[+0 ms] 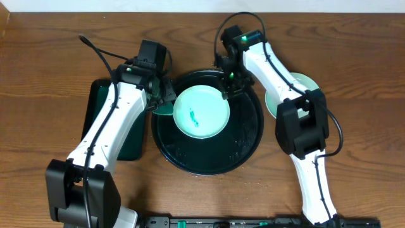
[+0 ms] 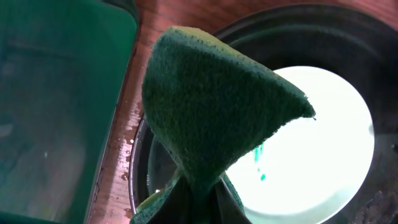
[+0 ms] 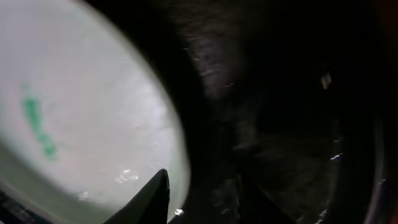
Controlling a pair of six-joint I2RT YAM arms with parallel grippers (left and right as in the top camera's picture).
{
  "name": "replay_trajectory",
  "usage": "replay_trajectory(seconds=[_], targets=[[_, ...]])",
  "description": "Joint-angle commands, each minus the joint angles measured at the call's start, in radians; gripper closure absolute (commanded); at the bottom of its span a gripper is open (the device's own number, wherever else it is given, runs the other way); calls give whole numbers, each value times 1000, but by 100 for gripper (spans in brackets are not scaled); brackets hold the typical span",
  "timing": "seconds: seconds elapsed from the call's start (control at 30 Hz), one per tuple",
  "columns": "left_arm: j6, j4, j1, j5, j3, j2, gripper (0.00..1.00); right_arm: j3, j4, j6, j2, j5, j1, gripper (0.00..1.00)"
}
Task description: Clean dirty plates on tray and stack at the side
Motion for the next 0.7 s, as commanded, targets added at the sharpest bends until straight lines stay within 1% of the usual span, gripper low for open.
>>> replay_trajectory(seconds=[0.0, 0.07, 0.17, 0.23, 0.27, 0.33, 0.37, 0.43, 0.53, 0.67], targets=[[-13, 8, -1, 1, -3, 2, 93, -69, 29, -31, 3, 38, -6, 70], [-13, 8, -1, 1, -3, 2, 93, -100, 54, -31, 3, -15, -5, 73], [-13, 11, -1, 1, -3, 2, 93, -125, 75, -31, 3, -113, -5, 80], [-13, 11, -1, 1, -3, 2, 93, -140, 92, -8, 3, -145, 0, 82], [-13, 11, -1, 1, -3, 3, 93, -144, 100, 18, 3, -146, 4, 85], [-13, 11, -1, 1, -3, 4, 93, -162, 118, 93, 3, -126, 16, 96], [-13, 11, -1, 1, -3, 4, 93, -168, 124, 113, 3, -119, 20, 99], [-17, 11, -2, 1, -3, 12, 92, -179, 127, 190, 3, -73, 30, 99], [-45, 11, -4, 1, -3, 44, 93, -188, 119, 343, 3, 13, 39, 99], [-57, 19, -23, 13, -3, 110, 93, -188, 121, 363, 3, 14, 43, 99]])
